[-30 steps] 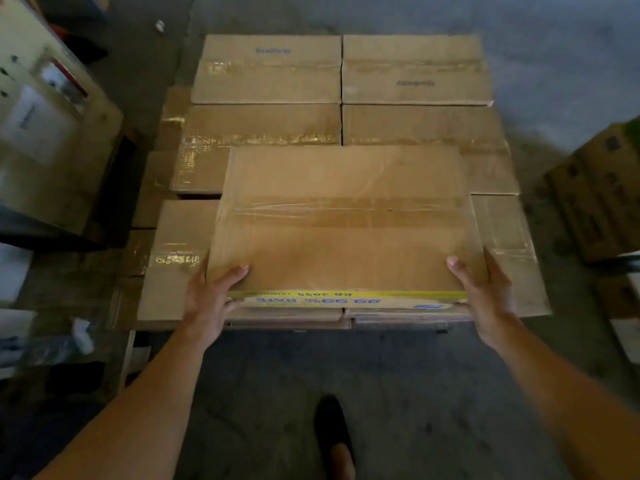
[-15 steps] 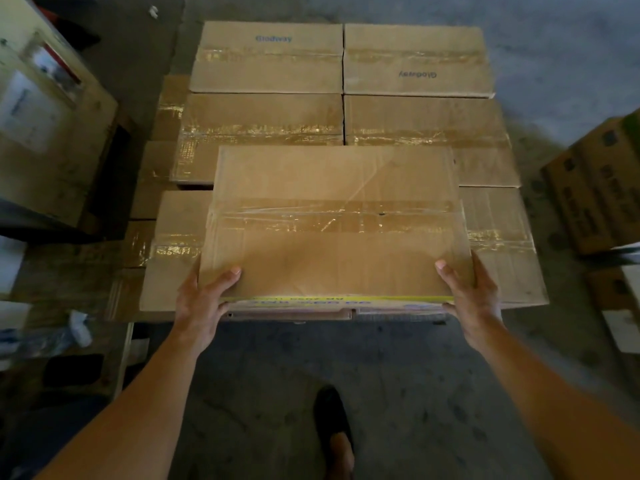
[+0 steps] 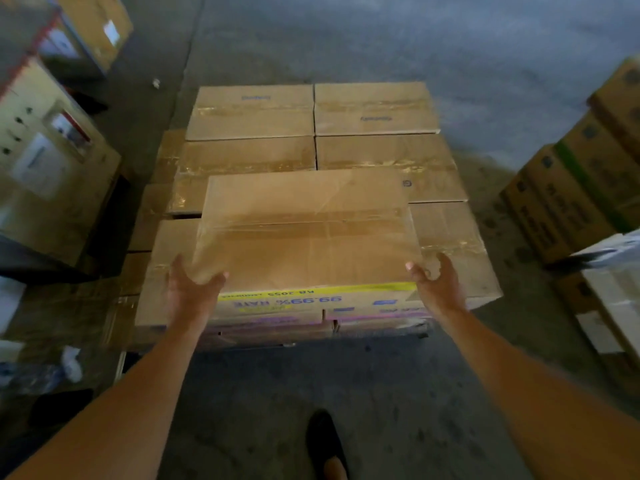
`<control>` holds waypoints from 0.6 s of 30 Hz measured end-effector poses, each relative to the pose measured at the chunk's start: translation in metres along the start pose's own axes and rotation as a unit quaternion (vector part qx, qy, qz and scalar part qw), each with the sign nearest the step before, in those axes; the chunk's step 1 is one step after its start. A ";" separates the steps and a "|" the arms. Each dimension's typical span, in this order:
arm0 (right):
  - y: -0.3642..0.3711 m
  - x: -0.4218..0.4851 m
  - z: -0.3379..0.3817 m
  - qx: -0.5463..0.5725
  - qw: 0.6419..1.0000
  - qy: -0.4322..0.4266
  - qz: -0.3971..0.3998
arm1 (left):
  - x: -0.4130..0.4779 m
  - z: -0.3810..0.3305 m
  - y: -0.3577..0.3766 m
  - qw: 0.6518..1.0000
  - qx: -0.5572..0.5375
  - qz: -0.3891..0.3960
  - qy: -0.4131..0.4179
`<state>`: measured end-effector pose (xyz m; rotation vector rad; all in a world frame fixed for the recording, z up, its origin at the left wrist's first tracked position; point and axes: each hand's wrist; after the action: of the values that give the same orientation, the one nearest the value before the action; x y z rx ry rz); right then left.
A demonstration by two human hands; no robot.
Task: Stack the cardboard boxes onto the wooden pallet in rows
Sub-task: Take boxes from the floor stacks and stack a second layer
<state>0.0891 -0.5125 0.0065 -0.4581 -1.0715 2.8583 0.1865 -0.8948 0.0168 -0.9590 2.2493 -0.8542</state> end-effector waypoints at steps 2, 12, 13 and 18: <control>-0.030 -0.021 -0.005 -0.024 0.999 -0.021 -0.017 | -0.027 -0.013 -0.002 0.999 0.005 0.006 0.041; -0.265 -0.140 -0.061 -0.043 0.980 -0.040 -0.188 | -0.232 -0.156 0.007 0.955 0.046 0.093 0.277; -0.291 -0.152 -0.067 -0.041 0.977 -0.038 -0.207 | -0.254 -0.176 0.012 0.949 0.044 0.110 0.293; -0.399 -0.196 -0.100 -0.026 0.955 -0.007 -0.295 | -0.348 -0.275 0.045 0.906 0.004 0.179 0.383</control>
<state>0.2852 -0.1770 0.2446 -0.0897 -1.0639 2.3121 0.1882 -0.5103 0.2430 -0.1598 2.9313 -1.2001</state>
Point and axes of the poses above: each hand's wrist, its own x-axis towards the middle knuckle, its own y-axis out of the palm, z = x × y, and after that the axes turned 7 degrees about -y, right-handed
